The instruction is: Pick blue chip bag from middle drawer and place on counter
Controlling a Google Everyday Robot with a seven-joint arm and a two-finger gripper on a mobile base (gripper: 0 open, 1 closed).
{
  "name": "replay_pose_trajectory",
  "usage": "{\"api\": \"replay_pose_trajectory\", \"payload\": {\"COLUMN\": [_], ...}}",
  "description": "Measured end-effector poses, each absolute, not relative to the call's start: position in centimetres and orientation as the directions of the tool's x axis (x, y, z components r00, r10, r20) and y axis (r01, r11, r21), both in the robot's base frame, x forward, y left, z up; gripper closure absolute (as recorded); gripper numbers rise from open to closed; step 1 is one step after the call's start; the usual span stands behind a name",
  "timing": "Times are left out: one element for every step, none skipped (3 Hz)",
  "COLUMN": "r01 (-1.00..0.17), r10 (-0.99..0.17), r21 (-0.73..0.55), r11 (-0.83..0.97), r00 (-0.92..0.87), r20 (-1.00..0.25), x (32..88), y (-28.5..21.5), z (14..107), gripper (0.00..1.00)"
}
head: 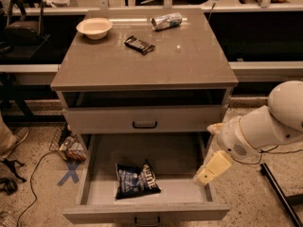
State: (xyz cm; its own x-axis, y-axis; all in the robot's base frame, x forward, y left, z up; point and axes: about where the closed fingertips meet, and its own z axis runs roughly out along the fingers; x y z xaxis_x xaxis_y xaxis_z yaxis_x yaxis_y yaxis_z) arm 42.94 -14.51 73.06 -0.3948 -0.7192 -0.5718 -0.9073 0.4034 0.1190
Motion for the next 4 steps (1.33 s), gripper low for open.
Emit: {"api": "replay_pose_trajectory", "payload": {"r01": [-0.924,-0.948,-0.967,-0.965], "r10": [-0.757,-0.796,-0.828,-0.827], "r21": [0.095,0.064,0.007,-0.034], "r11": [0.370,0.312,0.256,0.261], "r00": [-0.359,-0.298,-0.222,-0.205], "r20": [-0.546,-0.526,-0.515,-0.523], "x": [44.1,46.3,47.9,49.2], "y": [-13.5,-12.0,-9.9,-9.4], "z": [68.6,61.7,55.0,53.8], "gripper": [0.00,0.00,0.00,0.00]}}
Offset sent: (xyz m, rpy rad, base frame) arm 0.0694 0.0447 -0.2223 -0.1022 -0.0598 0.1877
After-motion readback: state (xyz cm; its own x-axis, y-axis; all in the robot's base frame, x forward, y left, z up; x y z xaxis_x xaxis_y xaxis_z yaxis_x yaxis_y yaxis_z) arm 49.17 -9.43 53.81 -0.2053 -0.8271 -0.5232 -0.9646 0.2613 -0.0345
